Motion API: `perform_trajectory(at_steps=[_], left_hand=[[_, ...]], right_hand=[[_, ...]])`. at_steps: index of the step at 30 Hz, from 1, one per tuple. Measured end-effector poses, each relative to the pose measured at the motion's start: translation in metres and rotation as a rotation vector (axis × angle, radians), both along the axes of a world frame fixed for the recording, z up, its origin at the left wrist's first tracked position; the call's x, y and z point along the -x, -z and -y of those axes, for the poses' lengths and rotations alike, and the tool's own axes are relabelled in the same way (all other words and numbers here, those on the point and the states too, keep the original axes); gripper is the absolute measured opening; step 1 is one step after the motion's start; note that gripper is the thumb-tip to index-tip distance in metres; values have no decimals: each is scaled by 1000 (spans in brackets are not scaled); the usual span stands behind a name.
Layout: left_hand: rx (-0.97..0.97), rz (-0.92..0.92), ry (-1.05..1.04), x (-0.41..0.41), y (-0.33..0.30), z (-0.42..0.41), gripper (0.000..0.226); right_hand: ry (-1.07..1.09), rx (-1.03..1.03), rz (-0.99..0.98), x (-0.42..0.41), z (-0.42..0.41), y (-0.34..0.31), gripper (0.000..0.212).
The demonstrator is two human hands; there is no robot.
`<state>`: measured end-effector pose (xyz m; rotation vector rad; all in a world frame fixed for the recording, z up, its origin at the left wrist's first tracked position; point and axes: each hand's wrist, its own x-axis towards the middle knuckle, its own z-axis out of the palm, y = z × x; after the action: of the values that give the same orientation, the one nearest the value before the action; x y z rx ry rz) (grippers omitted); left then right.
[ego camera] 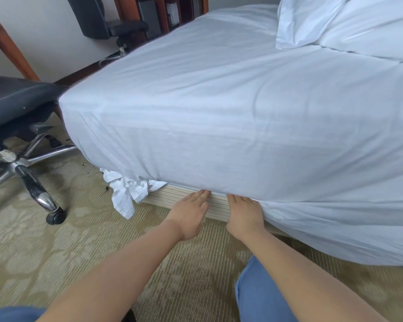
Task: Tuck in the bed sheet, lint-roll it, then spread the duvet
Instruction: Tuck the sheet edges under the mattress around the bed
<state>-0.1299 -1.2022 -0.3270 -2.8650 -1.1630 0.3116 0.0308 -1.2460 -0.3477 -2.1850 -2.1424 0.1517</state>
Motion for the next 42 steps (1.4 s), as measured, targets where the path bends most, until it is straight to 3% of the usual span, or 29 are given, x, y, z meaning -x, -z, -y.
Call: perform_trajectory(at_steps=[5, 8, 16, 22, 26, 34, 38, 42], left_hand=[[40, 9, 1, -16, -13, 11, 47], [56, 1, 22, -30, -15, 21, 50], [82, -4, 85, -71, -15, 35, 50], [100, 10, 91, -91, -15, 42, 48], [108, 9, 69, -97, -20, 48, 49], [141, 52, 28, -126, -24, 50, 50], [168, 93, 42, -124, -22, 45, 65], [119, 13, 107, -123, -16, 39, 71]], right_hand=[[-98, 13, 48, -16, 6, 1, 80], [-104, -117, 78, -32, 23, 10, 94], [54, -228, 75, -73, 60, 29, 76], [75, -73, 69, -83, 52, -1, 60], [34, -21, 57, -94, 59, -9, 62], [42, -199, 205, -116, 82, -19, 59], [81, -91, 216, -118, 76, -6, 39], [117, -52, 151, -120, 65, 10, 41]])
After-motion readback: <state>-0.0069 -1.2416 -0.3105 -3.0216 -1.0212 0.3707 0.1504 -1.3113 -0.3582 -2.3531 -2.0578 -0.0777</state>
